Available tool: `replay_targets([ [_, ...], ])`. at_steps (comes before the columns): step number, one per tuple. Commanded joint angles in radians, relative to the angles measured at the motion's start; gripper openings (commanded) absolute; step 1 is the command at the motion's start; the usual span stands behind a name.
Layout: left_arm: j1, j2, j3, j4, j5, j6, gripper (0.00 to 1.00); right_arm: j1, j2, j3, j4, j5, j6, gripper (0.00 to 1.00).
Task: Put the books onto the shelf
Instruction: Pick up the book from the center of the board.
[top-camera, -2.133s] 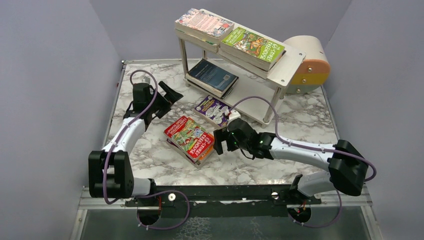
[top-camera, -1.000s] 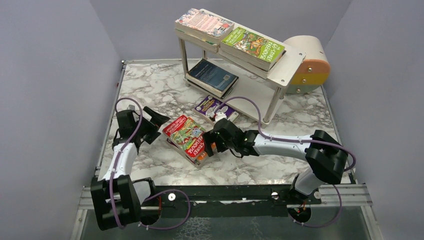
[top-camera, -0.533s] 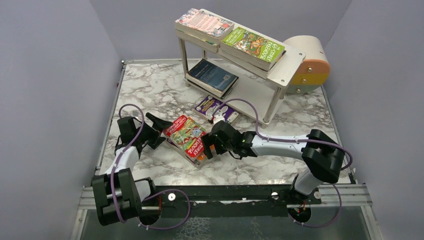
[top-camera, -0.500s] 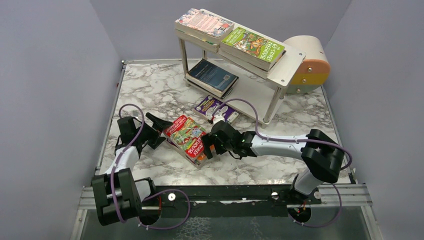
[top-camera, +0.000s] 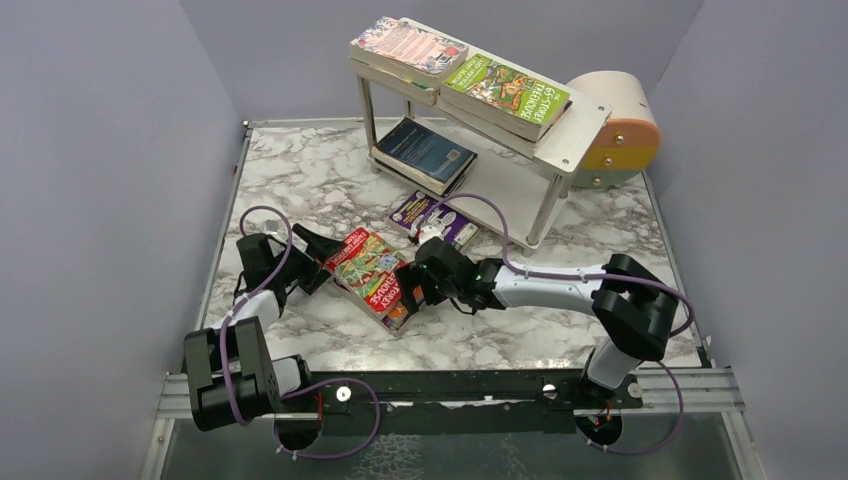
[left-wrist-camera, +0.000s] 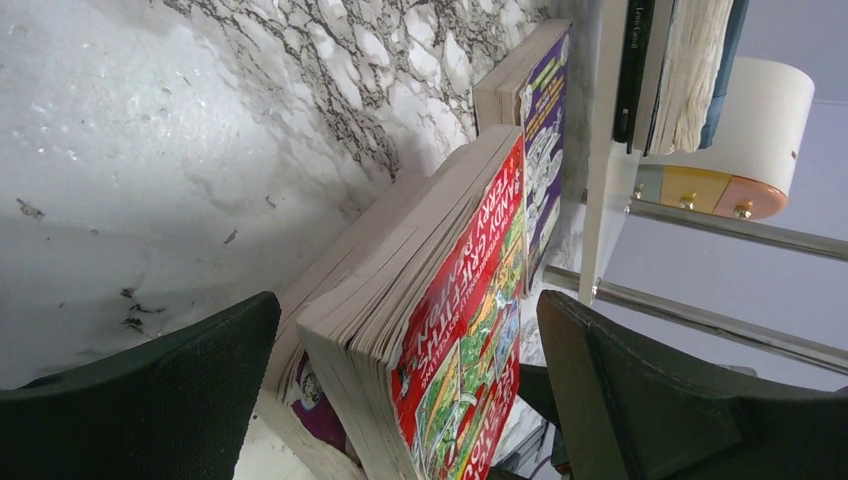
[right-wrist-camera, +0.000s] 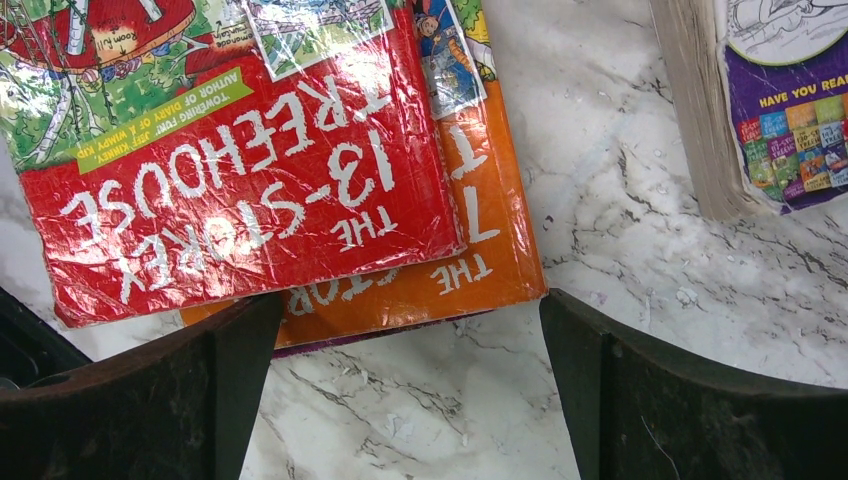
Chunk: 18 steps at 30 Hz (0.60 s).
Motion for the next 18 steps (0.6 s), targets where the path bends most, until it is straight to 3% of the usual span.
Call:
replay_targets([
  [1, 0.007, 0.021, -0.009, 0.108, 0.035, -0.010, 0.97, 0.006, 0.031, 0.041, 0.035, -0.002, -0.022, 1.00],
  [6, 0.007, 0.024, -0.009, 0.137, 0.012, -0.019, 0.89, 0.006, 0.048, 0.062, 0.034, 0.000, -0.027, 1.00],
  [12, 0.007, 0.028, -0.013, 0.154, 0.008, -0.029, 0.62, 0.007, 0.061, 0.072, 0.037, 0.002, -0.026, 1.00],
  [18, 0.007, 0.031, -0.023, 0.167, 0.003, -0.031, 0.46, 0.007, 0.075, 0.085, 0.044, -0.001, -0.028, 1.00],
])
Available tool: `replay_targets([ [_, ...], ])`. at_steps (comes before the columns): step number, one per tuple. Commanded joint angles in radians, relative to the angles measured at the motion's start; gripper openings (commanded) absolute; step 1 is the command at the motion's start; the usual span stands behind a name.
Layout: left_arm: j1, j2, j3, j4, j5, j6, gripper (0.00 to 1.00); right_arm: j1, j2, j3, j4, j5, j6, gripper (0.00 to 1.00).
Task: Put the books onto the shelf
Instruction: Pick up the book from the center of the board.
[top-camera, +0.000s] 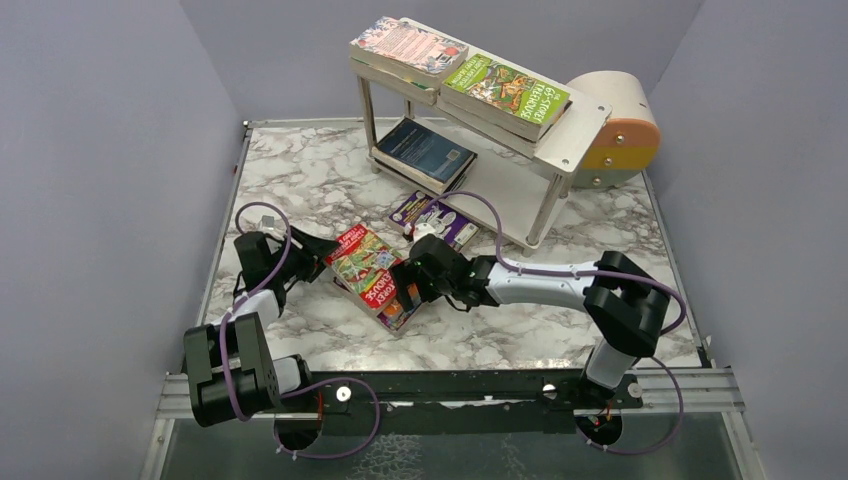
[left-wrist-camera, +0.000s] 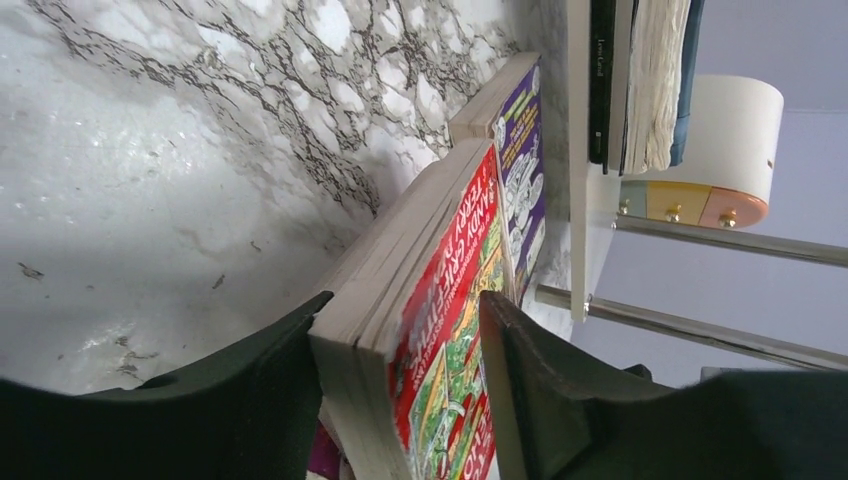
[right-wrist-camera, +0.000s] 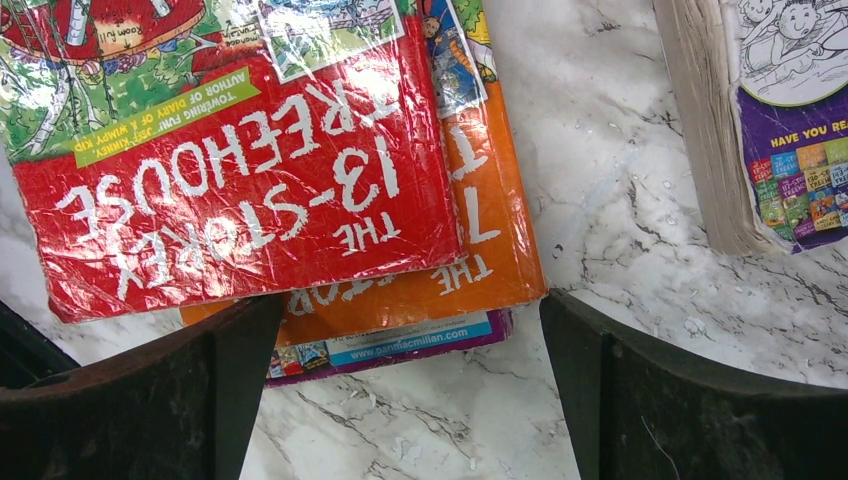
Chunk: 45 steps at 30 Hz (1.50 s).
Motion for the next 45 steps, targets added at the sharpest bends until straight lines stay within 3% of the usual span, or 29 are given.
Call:
replay_targets([
  [1, 0.005, 0.003, -0.016, 0.048, 0.002, -0.003, 0.42, 0.007, 0.031, 0.035, 0.044, -0.002, -0.018, 1.00],
  [2, 0.005, 0.003, -0.017, 0.050, 0.002, -0.004, 0.35, 0.007, 0.031, 0.035, 0.044, -0.003, -0.017, 1.00],
  [3, 0.007, -0.012, -0.017, 0.053, -0.017, -0.013, 0.00, 0.007, 0.024, 0.028, 0.043, 0.003, -0.017, 1.00],
  [12, 0.018, -0.098, 0.089, 0.054, -0.080, -0.111, 0.00, 0.007, -0.096, -0.050, 0.003, 0.053, 0.001, 1.00],
  [27, 0.005, -0.031, 0.373, 0.130, -0.094, -0.340, 0.00, 0.007, -0.447, -0.175, -0.178, 0.231, 0.038, 1.00],
  [36, -0.129, 0.096, 0.576, 0.186, -0.223, -0.430, 0.00, 0.006, -0.555, -0.196, -0.254, 0.283, 0.081, 1.00],
  [45, -0.303, 0.209, 0.653, 0.229, -0.419, -0.467, 0.00, 0.006, -0.655, -0.207, -0.342, 0.323, 0.109, 1.00],
])
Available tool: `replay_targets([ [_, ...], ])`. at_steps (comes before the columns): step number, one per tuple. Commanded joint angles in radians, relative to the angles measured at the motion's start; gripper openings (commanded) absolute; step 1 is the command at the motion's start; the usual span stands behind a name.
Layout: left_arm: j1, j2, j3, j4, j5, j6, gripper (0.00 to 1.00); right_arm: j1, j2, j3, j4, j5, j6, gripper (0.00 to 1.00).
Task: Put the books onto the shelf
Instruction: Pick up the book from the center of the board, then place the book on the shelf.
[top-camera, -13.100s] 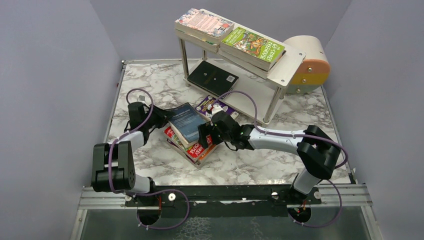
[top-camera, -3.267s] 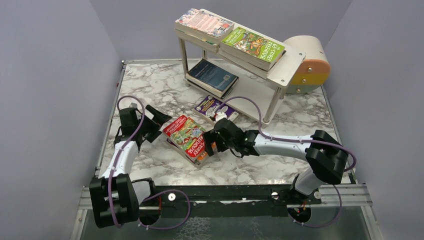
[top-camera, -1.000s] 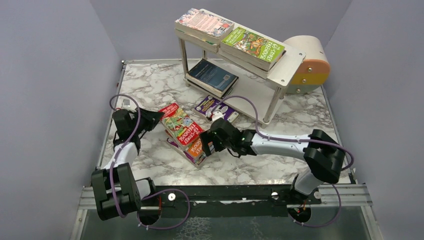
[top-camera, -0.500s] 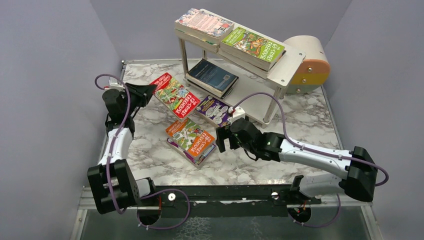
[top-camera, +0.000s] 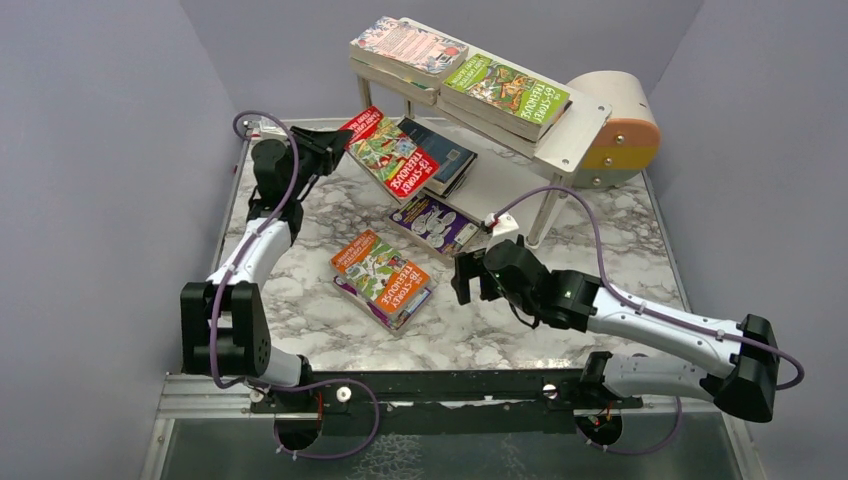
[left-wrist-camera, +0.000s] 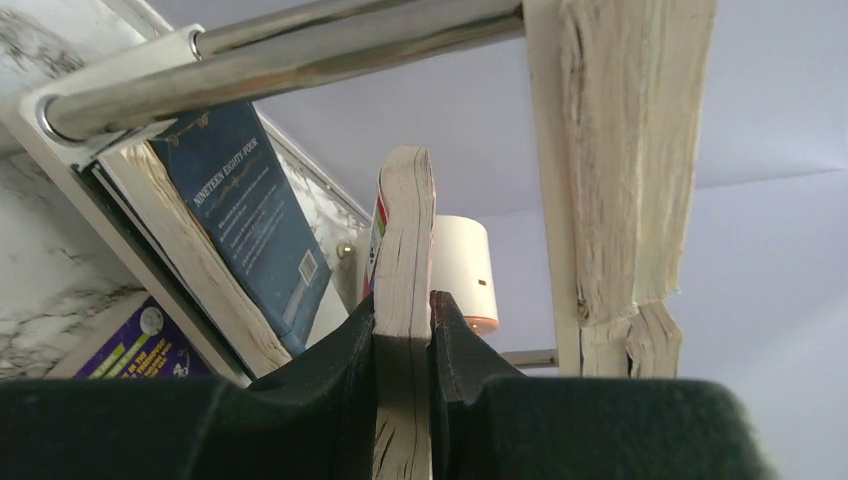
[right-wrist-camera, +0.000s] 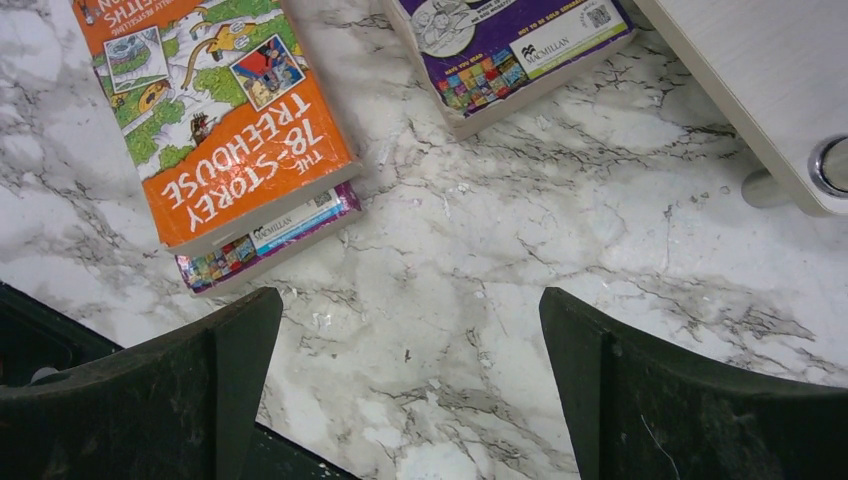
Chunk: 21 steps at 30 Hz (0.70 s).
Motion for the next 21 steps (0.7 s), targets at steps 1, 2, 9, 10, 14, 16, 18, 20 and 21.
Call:
replay_targets([
  [1, -0.071, 0.035, 0.037, 0.106, -0.154, -0.064, 0.00, 0.006, -0.061, -0.019, -0.062, 0.062, 0.030, 1.00],
  [2, -0.085, 0.044, 0.038, 0.116, -0.174, -0.068, 0.00, 0.006, -0.070, -0.020, -0.068, 0.063, 0.035, 1.00],
  [9, -0.182, 0.124, 0.062, 0.195, -0.294, -0.100, 0.00, 0.005, -0.105, -0.030, -0.095, 0.095, 0.051, 1.00],
  [10, -0.190, 0.139, 0.071, 0.203, -0.303, -0.104, 0.00, 0.005, -0.108, -0.031, -0.097, 0.095, 0.052, 1.00],
  [14, -0.214, 0.197, 0.106, 0.232, -0.335, -0.120, 0.00, 0.005, -0.113, -0.037, -0.103, 0.102, 0.059, 1.00],
  [16, -0.221, 0.228, 0.128, 0.244, -0.342, -0.127, 0.00, 0.006, -0.114, -0.040, -0.108, 0.104, 0.065, 1.00],
  [18, -0.226, 0.261, 0.150, 0.246, -0.343, -0.137, 0.00, 0.005, -0.117, -0.043, -0.108, 0.106, 0.068, 1.00],
  [20, -0.229, 0.297, 0.169, 0.249, -0.347, -0.149, 0.00, 0.006, -0.116, -0.044, -0.111, 0.109, 0.072, 1.00],
  [21, -0.232, 0.314, 0.175, 0.250, -0.352, -0.153, 0.00, 0.005, -0.117, -0.045, -0.112, 0.110, 0.073, 1.00],
])
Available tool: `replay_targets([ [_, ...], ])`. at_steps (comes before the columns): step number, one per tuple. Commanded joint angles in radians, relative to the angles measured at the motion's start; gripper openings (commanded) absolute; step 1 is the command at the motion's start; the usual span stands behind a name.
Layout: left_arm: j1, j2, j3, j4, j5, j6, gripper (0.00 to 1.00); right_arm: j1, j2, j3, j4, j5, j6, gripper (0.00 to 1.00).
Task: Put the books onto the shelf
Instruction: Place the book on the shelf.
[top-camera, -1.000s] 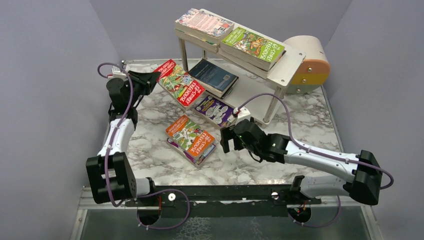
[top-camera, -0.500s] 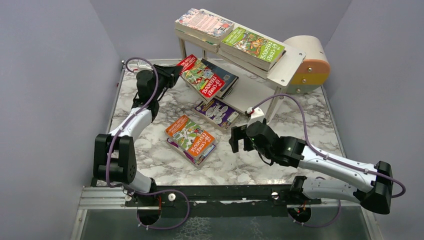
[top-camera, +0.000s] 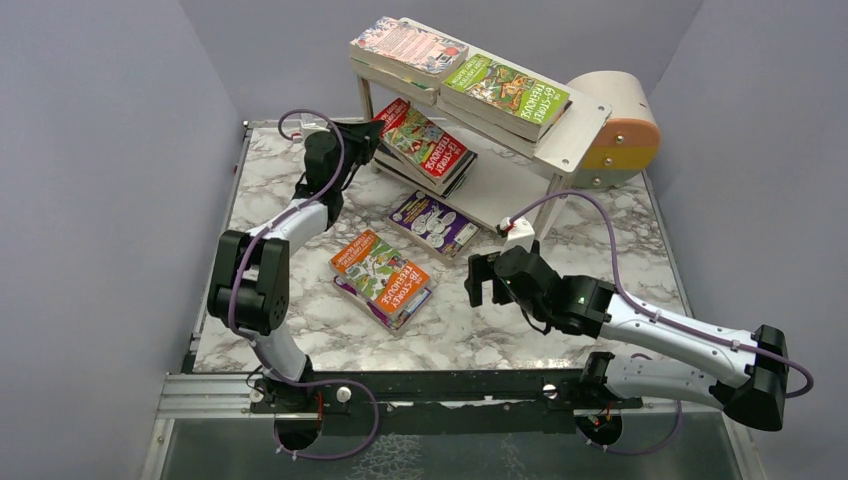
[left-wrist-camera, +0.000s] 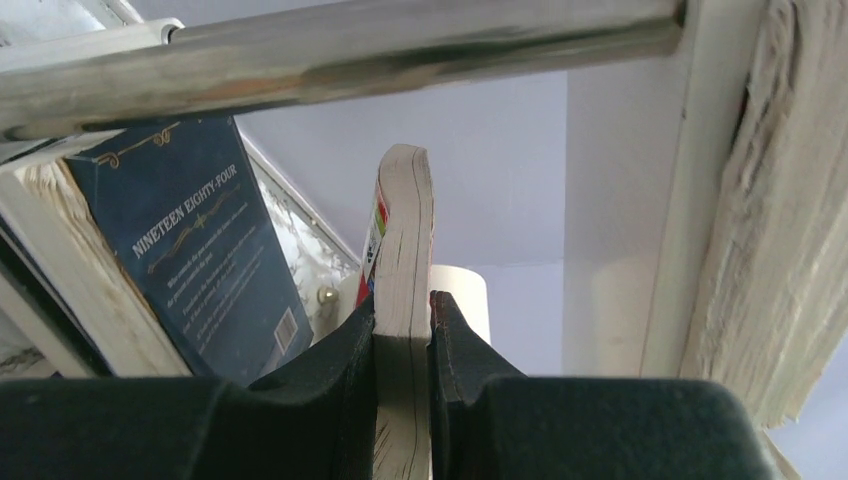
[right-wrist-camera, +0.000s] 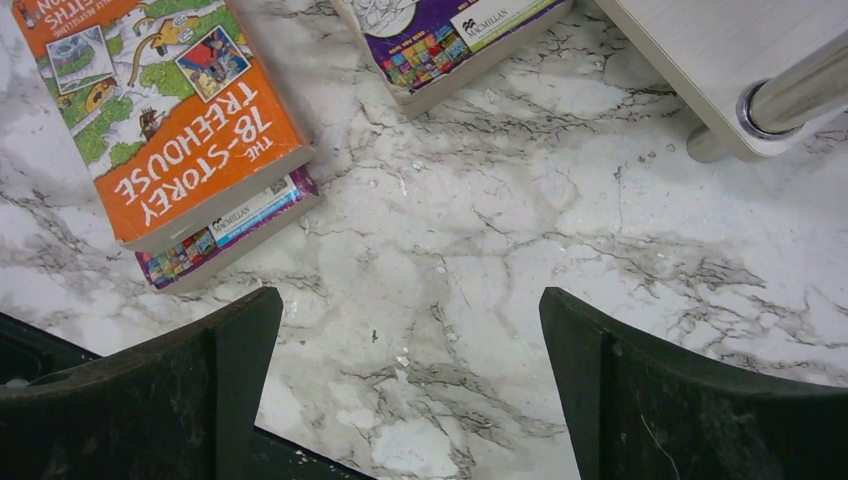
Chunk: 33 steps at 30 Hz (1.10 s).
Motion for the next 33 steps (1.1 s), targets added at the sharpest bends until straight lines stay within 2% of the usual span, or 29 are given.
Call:
replay_targets([
  [1, -0.010, 0.066, 0.074, 0.109, -0.056, -0.062, 0.00, 0.004, -0.018, -0.010, -0.020, 0.046, 0.023, 1.00],
  [15, -0.025, 0.241, 0.184, 0.155, -0.045, -0.110, 0.00, 0.005, -0.010, -0.005, -0.033, 0.056, 0.040, 1.00],
  [33, -0.024, 0.282, 0.177, 0.152, -0.009, -0.119, 0.00, 0.005, -0.011, -0.001, -0.028, 0.055, 0.038, 1.00],
])
